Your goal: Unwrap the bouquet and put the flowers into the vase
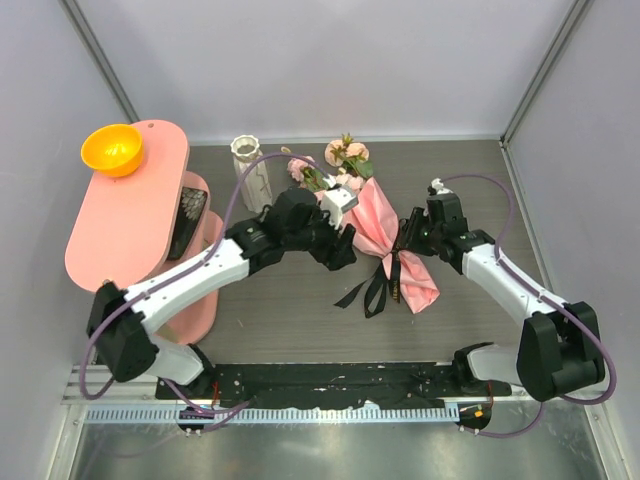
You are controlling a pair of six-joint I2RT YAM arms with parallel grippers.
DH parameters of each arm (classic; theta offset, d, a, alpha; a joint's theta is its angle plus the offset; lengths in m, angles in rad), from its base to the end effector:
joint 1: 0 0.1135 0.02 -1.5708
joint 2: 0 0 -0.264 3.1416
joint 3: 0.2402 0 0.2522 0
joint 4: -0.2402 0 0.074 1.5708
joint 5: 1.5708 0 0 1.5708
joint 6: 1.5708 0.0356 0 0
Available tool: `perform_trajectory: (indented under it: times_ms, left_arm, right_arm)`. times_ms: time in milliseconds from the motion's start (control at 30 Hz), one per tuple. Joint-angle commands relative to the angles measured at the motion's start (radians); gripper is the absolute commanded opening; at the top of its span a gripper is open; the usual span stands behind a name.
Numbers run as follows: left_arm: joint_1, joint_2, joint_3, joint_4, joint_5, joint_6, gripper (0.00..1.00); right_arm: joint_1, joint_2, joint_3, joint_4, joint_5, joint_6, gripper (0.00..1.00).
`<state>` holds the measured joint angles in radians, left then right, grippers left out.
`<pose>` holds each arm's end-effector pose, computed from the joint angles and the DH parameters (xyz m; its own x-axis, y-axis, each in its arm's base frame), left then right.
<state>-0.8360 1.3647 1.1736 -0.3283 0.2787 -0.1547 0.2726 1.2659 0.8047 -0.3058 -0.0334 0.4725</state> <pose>0.2018 -0.2379 0.3306 -0.4634 0.2919 -0.8367 0.8118 0.5185 -0.2687 0.2556 0.0727 0.2340 -0.7281 0.2688 -0.6306 0.0440 0.9363 0.3483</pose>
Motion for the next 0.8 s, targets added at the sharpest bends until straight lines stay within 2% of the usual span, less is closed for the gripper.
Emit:
perform_trajectory:
  times_ms: [0,67,167,200,367,467,567,767]
  left_arm:
    - [-0.025,0.141,0.135,-0.101,-0.080,-0.054,0.62]
    - [-0.029,0.247,0.245,-0.141,-0.072,-0.104,0.61]
    - [-0.029,0.388,0.417,-0.218,-0.085,-0.120,0.51]
    - [-0.029,0.420,0.460,-0.245,-0.093,-0.115,0.46]
    - [-0.025,0.618,0.693,-0.287,-0.174,-0.144,0.37]
    - [-0.017,0.692,0.713,-0.200,-0.156,-0.181,0.33]
    - [-0.002,0.746,0.715,-0.169,-0.142,-0.230,0.30]
    - [0.038,0.784,0.614,-0.080,-0.102,-0.293,0.23]
  right_arm:
    - [0.028,0.003,0.021,-0.047,-0.017,-0.017,0.35]
    - [0.083,-0.008,0.024,-0.062,-0.005,-0.018,0.35]
    - [0.152,-0.060,-0.012,-0.058,0.104,-0.008,0.37]
    - [0.160,-0.071,-0.021,-0.049,0.122,-0.002,0.37]
    - [0.189,-0.040,-0.050,-0.055,0.203,0.011,0.37]
    - [0.189,-0.043,-0.062,-0.058,0.253,0.009,0.37]
    - [0.191,-0.045,-0.068,-0.049,0.234,0.011,0.37]
    - [0.198,-0.042,-0.098,-0.009,0.182,0.025,0.36]
